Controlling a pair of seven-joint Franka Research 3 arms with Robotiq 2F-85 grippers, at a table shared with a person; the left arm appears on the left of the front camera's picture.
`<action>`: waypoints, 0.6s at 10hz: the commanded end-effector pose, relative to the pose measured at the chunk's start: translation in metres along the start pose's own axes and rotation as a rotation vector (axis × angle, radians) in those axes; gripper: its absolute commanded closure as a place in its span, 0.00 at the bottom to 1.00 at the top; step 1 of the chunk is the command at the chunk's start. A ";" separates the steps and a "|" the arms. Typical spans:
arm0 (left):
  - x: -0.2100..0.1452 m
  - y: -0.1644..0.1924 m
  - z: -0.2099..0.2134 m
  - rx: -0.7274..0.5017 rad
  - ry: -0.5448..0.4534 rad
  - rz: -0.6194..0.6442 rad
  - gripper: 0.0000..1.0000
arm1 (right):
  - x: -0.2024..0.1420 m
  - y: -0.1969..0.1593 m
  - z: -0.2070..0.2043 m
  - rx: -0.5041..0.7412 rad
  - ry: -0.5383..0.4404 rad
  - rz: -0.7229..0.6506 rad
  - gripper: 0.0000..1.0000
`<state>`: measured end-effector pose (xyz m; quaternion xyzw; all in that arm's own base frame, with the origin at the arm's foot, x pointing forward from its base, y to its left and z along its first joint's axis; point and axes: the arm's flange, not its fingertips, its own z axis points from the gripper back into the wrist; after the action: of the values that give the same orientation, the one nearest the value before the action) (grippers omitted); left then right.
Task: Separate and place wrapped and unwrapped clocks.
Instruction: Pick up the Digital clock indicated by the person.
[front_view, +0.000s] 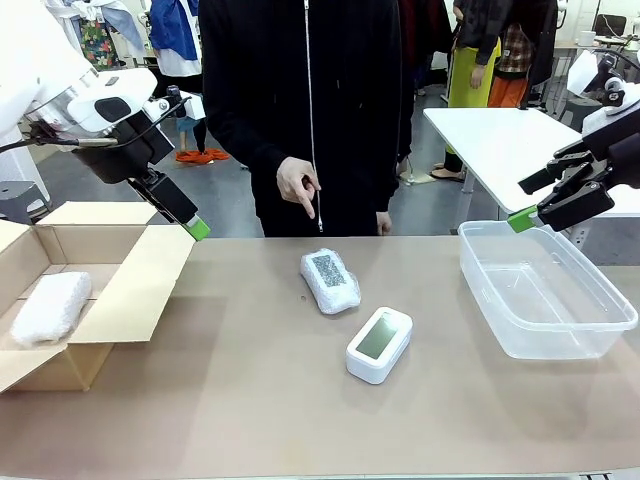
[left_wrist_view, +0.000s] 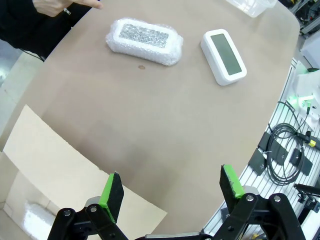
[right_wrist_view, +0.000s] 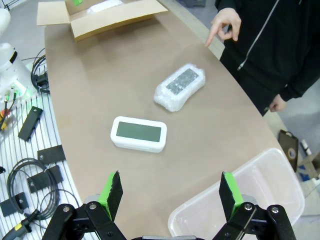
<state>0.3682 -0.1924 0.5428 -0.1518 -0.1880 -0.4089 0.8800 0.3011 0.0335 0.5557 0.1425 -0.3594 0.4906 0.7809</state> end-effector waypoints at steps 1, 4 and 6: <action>-0.003 0.000 -0.001 0.008 -0.012 0.001 0.00 | -0.001 -0.002 -0.002 0.021 -0.014 0.002 0.00; -0.003 0.000 -0.001 0.008 -0.012 0.001 0.00 | -0.001 -0.002 -0.002 0.021 -0.014 0.002 0.00; -0.003 0.000 -0.001 0.008 -0.012 0.001 0.00 | -0.001 -0.002 -0.002 0.021 -0.014 0.002 0.00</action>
<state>0.3682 -0.1924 0.5428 -0.1518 -0.1880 -0.4089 0.8800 0.3011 0.0335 0.5557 0.1425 -0.3594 0.4906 0.7809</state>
